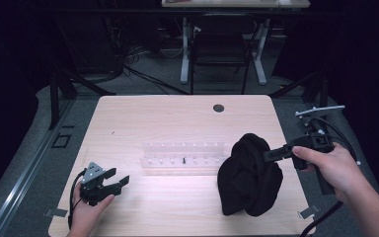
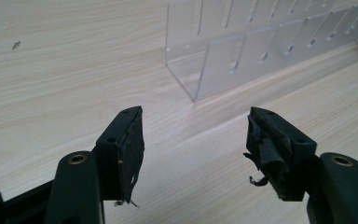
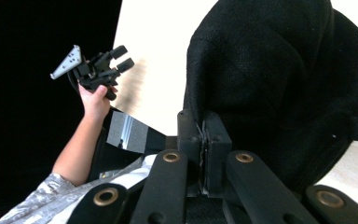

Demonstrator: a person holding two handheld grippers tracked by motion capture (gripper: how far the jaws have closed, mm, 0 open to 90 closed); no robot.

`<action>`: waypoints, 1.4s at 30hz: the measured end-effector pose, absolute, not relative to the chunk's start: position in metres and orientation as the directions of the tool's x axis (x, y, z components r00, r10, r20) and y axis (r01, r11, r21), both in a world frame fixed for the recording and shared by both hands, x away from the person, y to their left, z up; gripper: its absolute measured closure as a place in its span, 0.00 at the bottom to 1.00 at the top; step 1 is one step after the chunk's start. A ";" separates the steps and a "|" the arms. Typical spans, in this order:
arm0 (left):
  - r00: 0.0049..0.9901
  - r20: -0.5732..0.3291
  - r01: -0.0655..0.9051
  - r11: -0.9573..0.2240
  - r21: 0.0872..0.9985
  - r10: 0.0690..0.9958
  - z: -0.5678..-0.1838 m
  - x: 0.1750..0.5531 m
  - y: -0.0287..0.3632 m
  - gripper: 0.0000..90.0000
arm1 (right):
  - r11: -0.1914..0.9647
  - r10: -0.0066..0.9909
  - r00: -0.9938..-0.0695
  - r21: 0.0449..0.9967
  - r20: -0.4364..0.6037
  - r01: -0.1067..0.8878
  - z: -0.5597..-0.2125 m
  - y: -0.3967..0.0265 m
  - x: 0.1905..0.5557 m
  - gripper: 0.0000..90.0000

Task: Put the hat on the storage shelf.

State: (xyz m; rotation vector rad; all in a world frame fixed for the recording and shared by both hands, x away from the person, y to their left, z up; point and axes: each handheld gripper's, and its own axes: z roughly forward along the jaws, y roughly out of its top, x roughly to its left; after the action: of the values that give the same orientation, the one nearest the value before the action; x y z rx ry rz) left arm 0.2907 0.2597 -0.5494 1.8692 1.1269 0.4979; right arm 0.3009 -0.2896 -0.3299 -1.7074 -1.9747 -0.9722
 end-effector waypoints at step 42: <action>0.511 -0.122 0.514 -0.188 0.837 0.851 -0.550 0.292 0.261 0.36 | -0.077 0.515 -0.296 0.387 0.804 0.919 -0.301 -0.272 0.347 0.98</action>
State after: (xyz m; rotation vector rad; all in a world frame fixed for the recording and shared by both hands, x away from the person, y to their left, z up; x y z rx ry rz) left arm 0.2923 0.2613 -0.5496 1.8516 1.1323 0.4708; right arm 0.3467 -0.2717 -0.3012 -1.5428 -1.7966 -1.3346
